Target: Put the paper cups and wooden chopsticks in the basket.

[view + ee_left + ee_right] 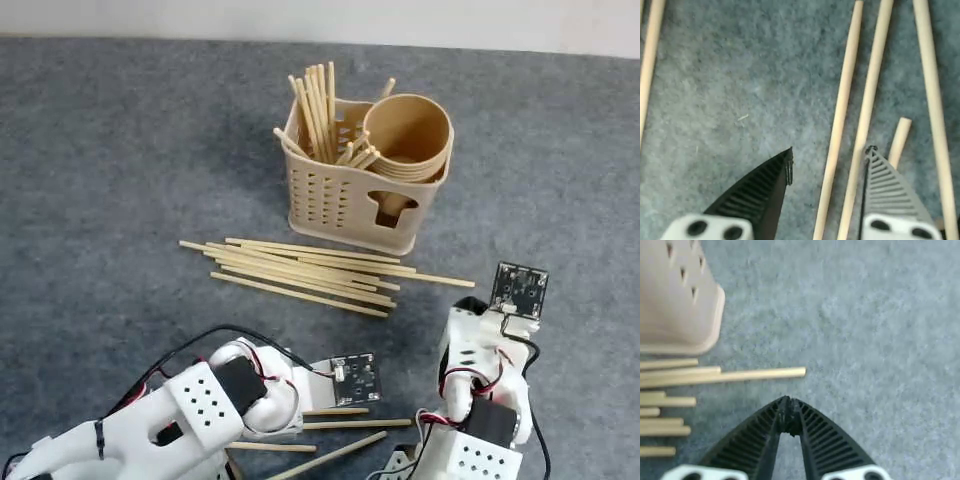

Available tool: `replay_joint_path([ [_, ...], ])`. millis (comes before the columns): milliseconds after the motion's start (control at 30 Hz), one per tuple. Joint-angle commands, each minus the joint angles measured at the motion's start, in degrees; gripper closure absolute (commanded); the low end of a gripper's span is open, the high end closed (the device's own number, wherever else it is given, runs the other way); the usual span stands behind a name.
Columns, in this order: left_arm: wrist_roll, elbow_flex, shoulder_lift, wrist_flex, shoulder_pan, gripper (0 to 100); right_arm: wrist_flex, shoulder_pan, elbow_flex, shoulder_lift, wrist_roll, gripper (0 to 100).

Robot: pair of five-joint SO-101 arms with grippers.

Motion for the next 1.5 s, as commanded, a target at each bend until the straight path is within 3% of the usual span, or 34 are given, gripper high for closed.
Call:
replay_joint_path([
  [0,0.8,0.0,-0.6,-1.8,-0.1,79,-2.9,0.6,5.8,-0.7,-0.3,99.4],
  [133,0.2,0.2,-0.5,-4.2,-5.3,83,-2.9,0.6,5.8,-0.7,-0.3,99.4],
  [267,-6.4,1.3,-0.4,-4.8,-11.0,83,-2.9,0.6,5.8,-0.7,-0.3,99.4],
  [500,-6.3,0.1,-0.7,-6.3,-16.7,83,-2.9,0.6,5.9,-0.7,-0.3,99.4],
  [567,-6.2,-2.2,-0.6,-4.6,-16.2,83,-2.9,0.6,6.0,-0.7,-0.3,99.4],
  [700,-5.7,-9.7,-1.0,6.9,-11.3,83,-2.9,0.6,6.0,-0.7,-0.3,99.4],
  [800,0.4,-12.4,-0.6,11.6,-6.1,83,-2.9,0.6,6.0,-0.7,-0.3,99.4],
  [933,2.3,-8.6,-0.5,9.1,-1.0,83,-2.9,0.6,6.0,-0.7,-0.3,99.4],
  [1167,2.4,-1.2,2.2,-0.6,-0.9,83,-2.9,0.6,6.0,-0.7,-0.3,99.4],
  [1367,2.4,-9.0,18.0,-0.9,-3.7,83,-2.9,0.6,6.0,-0.7,-0.3,99.4],
  [1467,2.4,-13.5,26.7,-0.6,-3.4,89,-2.9,0.6,6.0,-0.7,-0.3,99.4],
])
